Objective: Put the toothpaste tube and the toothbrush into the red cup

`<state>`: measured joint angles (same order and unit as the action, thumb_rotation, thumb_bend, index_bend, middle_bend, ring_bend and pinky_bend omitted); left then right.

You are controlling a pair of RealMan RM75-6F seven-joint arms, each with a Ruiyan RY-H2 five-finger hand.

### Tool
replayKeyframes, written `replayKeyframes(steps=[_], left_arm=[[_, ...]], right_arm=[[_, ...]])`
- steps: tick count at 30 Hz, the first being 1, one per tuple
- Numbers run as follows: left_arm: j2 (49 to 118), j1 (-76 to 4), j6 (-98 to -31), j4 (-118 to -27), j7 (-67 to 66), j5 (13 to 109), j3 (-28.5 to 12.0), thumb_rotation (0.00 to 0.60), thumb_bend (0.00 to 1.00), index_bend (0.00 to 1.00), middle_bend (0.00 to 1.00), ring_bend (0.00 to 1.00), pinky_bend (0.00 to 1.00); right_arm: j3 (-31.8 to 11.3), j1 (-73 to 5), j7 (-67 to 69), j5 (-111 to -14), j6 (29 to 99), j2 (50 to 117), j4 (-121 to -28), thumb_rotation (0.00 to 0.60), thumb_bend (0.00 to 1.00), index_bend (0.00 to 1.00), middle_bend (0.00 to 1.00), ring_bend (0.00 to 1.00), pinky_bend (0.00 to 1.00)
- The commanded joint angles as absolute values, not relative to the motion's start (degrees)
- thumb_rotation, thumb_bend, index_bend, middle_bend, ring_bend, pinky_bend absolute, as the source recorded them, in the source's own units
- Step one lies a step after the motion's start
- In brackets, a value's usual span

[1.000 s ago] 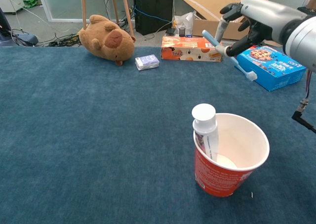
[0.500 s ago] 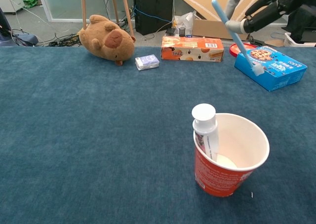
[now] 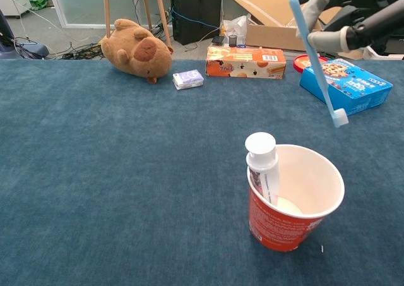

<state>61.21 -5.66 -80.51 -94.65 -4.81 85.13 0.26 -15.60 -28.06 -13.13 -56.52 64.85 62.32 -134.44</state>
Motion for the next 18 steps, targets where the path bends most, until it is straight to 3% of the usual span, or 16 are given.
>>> replayKeyframes(steps=[1, 18], left_arm=[[61.18, -5.67, -80.47, -94.66, -4.80, 85.09, 0.26, 0.600, 0.00, 0.15, 0.19, 0.17, 0.23], [60.91, -5.55, -80.80, -94.85, -4.38, 85.23, 0.27, 0.600, 0.00, 0.15, 0.19, 0.17, 0.23]], right_arm=[[-13.80, -26.65, -8.83, -59.59, 62.74, 60.69, -134.99, 0.600, 0.29, 0.56, 0.10, 0.00, 0.19], [-10.48, -25.56, 2.88, -67.37, 59.23, 61.39, -131.50, 0.600, 0.29, 0.56, 0.10, 0.00, 0.19]])
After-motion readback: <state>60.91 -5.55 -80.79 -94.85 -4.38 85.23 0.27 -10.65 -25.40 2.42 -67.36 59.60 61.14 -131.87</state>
